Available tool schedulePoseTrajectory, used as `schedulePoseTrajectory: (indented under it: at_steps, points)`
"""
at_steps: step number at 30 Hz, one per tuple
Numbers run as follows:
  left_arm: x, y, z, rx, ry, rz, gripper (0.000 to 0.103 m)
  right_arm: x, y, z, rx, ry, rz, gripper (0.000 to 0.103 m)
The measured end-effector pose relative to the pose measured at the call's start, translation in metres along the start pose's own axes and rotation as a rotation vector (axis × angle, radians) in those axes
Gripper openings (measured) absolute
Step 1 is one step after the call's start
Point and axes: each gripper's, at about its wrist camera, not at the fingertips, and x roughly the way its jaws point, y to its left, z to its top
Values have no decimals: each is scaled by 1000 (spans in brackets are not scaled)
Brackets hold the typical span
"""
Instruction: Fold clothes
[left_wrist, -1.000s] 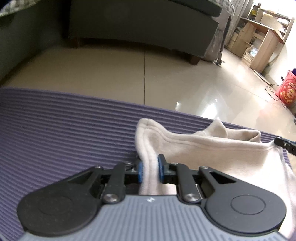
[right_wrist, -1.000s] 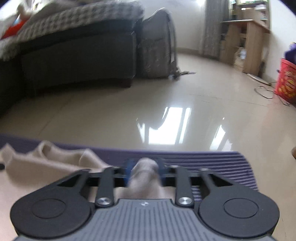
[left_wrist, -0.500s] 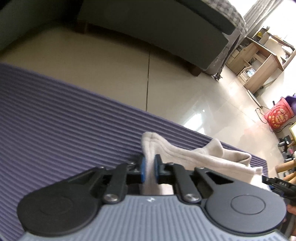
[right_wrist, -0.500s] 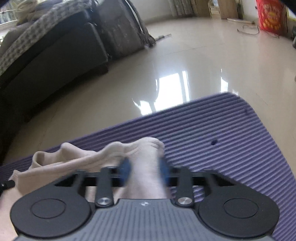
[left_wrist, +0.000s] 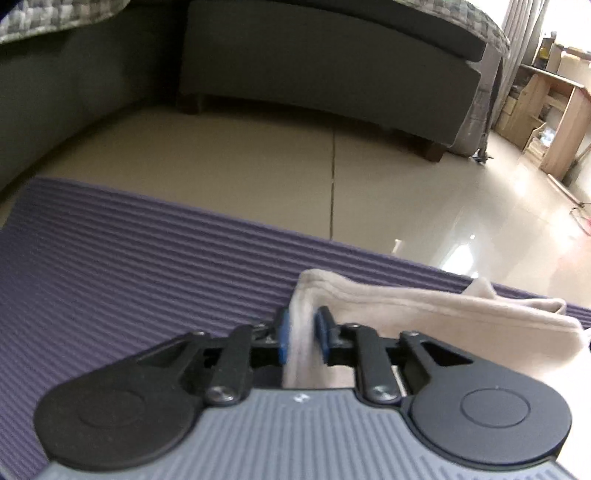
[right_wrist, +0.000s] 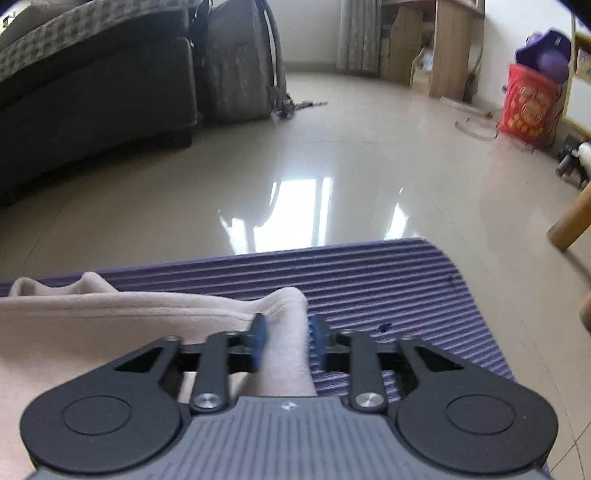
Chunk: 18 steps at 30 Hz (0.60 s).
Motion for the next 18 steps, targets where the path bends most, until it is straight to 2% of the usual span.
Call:
schedulePoseTrajectory:
  at_steps: [1, 2, 4, 6, 9, 15, 18]
  points:
    - [-2, 1, 2, -8, 6, 8, 52, -3, 1, 1, -7, -8, 11, 45]
    - [-4, 3, 3, -16, 13, 11, 66, -6, 1, 2, -9, -14, 9, 46]
    - [-10, 8, 6, -31, 23, 0, 69, -18, 3, 6, -1, -50, 8, 51]
    - [-19, 13, 9, -40, 29, -9, 83, -27, 6, 9, -5, -75, 12, 56]
    - [-40, 16, 13, -26, 8, 6, 88, -48, 13, 9, -38, -126, 16, 60]
    - [-89, 4, 10, 59, -72, 38, 94, -93, 45, -9, -162, -166, 114, 62]
    - [-109, -14, -3, 144, -84, -4, 95, -110, 61, -20, -193, -153, 172, 63]
